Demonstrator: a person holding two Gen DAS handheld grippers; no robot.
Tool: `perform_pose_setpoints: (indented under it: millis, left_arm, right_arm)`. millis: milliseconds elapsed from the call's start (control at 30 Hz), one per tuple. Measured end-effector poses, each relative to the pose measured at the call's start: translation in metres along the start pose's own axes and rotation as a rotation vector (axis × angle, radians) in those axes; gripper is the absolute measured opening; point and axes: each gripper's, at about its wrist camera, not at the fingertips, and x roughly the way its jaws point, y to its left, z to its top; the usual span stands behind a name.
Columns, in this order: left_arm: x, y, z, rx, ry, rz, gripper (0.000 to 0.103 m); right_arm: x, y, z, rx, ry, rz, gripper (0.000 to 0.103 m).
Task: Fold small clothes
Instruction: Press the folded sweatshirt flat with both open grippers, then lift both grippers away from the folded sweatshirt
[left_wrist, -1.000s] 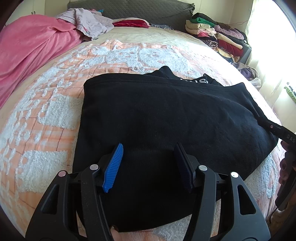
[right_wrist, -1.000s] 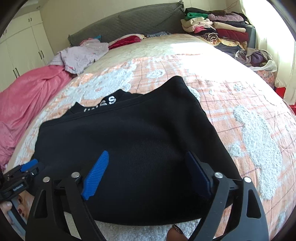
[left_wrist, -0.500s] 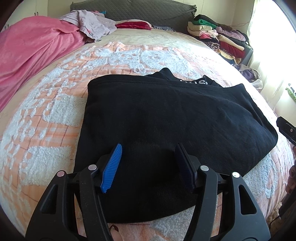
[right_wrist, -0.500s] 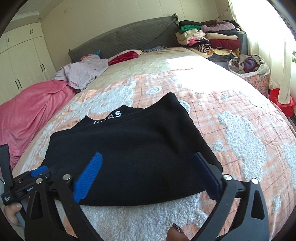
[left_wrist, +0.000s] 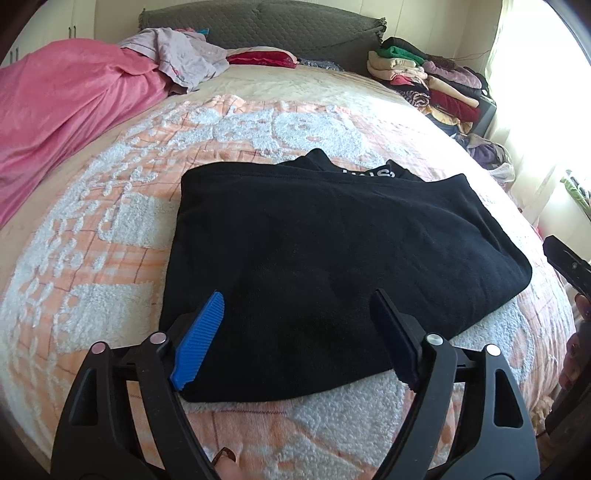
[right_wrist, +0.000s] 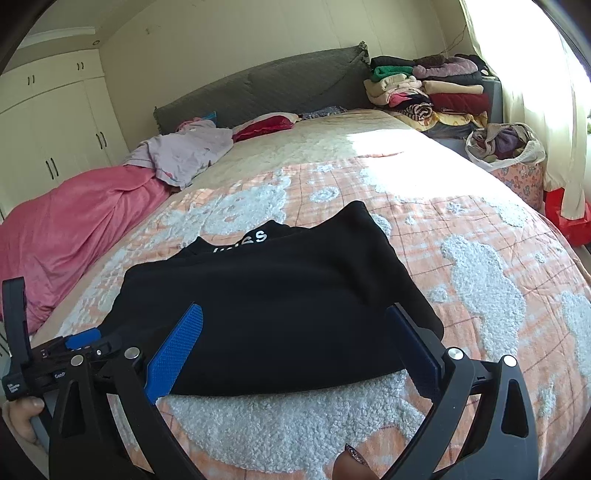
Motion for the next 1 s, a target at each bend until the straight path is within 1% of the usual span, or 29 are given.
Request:
perform_pose_setpoints:
  millis: [133,200,300,400,500,733,1000]
  left_arm:
    - [-0.014,-0.002,0.001,0.007,-0.023,0.001,0.082]
    - [-0.02,-0.003,0.002,0.009,-0.037,0.006,0.09]
    - [-0.03,-0.002,0.002,0.011,-0.064,0.022,0.09]
    - [-0.038,0.001,0.003,0.008,-0.077,0.032,0.093]
    - [-0.046,0.006,0.003,-0.004,-0.089,0.035,0.093]
    - [-0.058,0.017,0.001,-0.021,-0.104,0.045,0.093]
    - [-0.065,0.028,-0.003,-0.03,-0.109,0.065,0.093]
  right_arm:
    - [-0.006,0.002,-0.001,0.005,-0.009,-0.003,0.098]
    - [-0.009,0.004,-0.002,0.003,-0.016,-0.012,0.098]
    - [-0.014,0.009,-0.005,-0.002,-0.022,-0.002,0.098]
    - [-0.02,0.014,-0.006,-0.009,-0.033,0.007,0.098]
    - [-0.026,0.021,-0.006,-0.02,-0.044,0.01,0.098]
    - [-0.034,0.037,-0.008,-0.044,-0.055,0.025,0.098]
    - [-0.038,0.064,-0.01,-0.093,-0.052,0.068,0.098]
